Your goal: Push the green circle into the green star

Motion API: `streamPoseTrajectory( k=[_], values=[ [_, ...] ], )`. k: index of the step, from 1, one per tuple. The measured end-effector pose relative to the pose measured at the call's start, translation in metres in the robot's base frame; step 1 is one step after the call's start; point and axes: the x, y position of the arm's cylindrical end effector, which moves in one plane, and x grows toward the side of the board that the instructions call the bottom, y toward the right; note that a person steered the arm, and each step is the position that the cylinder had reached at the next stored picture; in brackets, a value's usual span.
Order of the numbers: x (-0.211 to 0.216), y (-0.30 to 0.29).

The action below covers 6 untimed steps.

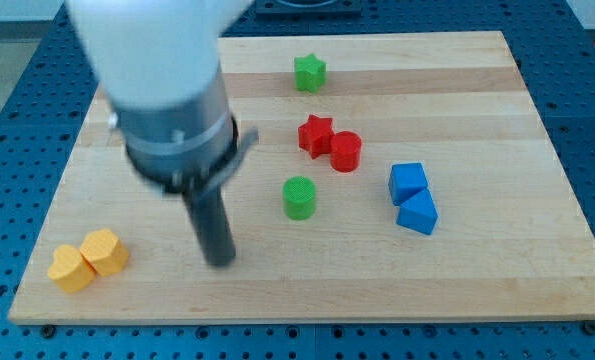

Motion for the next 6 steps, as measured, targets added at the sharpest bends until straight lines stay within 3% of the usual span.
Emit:
streamPoseTrajectory(
  k=[1,2,3,4,6],
  values=[
    [0.025,0.016],
    [-0.001,0.117],
    [-0.054,0.143],
    [-0.056,0.143],
    [-0.107,0.149]
  ],
)
